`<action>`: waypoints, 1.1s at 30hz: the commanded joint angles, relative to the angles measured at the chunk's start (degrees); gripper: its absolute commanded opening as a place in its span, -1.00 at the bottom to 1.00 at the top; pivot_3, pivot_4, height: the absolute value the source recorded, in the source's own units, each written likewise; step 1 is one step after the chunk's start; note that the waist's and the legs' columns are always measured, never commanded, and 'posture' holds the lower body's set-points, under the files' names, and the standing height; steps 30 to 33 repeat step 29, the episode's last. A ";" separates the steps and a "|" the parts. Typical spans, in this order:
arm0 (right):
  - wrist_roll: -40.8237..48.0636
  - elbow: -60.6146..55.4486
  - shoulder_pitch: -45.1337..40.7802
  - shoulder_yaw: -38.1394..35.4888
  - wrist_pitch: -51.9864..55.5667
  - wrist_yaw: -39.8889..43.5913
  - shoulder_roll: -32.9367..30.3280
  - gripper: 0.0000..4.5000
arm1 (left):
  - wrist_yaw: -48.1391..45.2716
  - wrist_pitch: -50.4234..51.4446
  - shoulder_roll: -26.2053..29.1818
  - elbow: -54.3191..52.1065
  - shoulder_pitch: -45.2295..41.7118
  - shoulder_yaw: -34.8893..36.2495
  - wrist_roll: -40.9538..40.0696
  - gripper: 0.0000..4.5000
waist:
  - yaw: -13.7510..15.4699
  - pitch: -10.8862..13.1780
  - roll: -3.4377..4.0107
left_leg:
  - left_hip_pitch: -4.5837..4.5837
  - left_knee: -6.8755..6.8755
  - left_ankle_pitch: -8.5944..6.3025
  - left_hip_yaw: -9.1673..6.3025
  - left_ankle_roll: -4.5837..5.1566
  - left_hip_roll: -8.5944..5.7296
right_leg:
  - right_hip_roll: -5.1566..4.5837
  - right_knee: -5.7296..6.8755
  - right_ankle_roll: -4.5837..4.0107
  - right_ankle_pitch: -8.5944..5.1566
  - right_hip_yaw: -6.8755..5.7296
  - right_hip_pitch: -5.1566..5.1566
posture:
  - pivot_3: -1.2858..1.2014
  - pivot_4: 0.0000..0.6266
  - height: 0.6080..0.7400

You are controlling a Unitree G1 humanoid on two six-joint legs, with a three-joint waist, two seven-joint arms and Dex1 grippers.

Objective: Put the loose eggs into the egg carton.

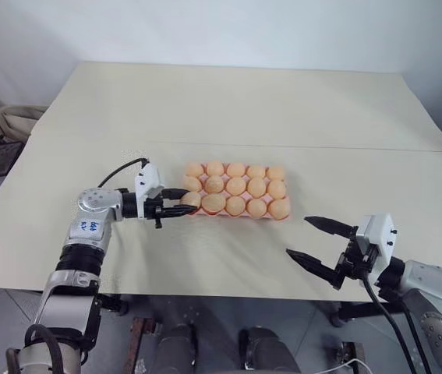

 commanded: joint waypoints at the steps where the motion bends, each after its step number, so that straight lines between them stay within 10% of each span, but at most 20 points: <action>1: 1.02 -2.23 0.30 -1.73 -0.26 -0.23 -0.19 1.00 | -0.31 -0.70 2.07 -2.22 0.69 0.37 -0.30 0.43 | -0.14 0.00 0.00 | 0.00 0.00 0.00 0.00 0.00 0.00 | 0.00 0.00 0.00 0.00 0.00 0.00 | 0.03 -0.52 1.00; 4: 1.13 -1.93 0.38 -2.10 -0.46 0.24 -0.47 1.00 | -0.82 1.72 4.46 -6.31 2.23 2.24 -2.75 0.81 | -0.41 0.00 0.00 | 0.00 0.01 0.00 0.00 0.00 0.01 | 0.00 0.01 0.00 0.00 0.02 0.00 | 0.03 -0.52 1.00; 15: 3.69 4.41 -3.00 -4.94 1.59 7.66 -6.29 1.00 | -1.86 7.89 18.15 -22.70 19.59 11.91 -8.90 0.99 | -1.77 0.00 0.01 | 0.05 -0.22 -0.01 -0.01 -0.02 0.03 | -0.08 -0.14 -0.06 -0.03 0.03 -0.03 | 0.03 -0.52 1.00; 33: -0.19 13.23 -11.09 -3.83 -0.33 12.42 -8.01 1.00 | 3.93 6.63 17.01 -34.77 34.89 17.53 -12.12 0.99 | -1.35 0.01 0.04 | -0.02 -0.70 -0.11 -0.02 -0.11 -0.06 | -0.35 -0.69 -0.16 -0.09 -0.16 -0.03 | 0.03 -0.52 1.00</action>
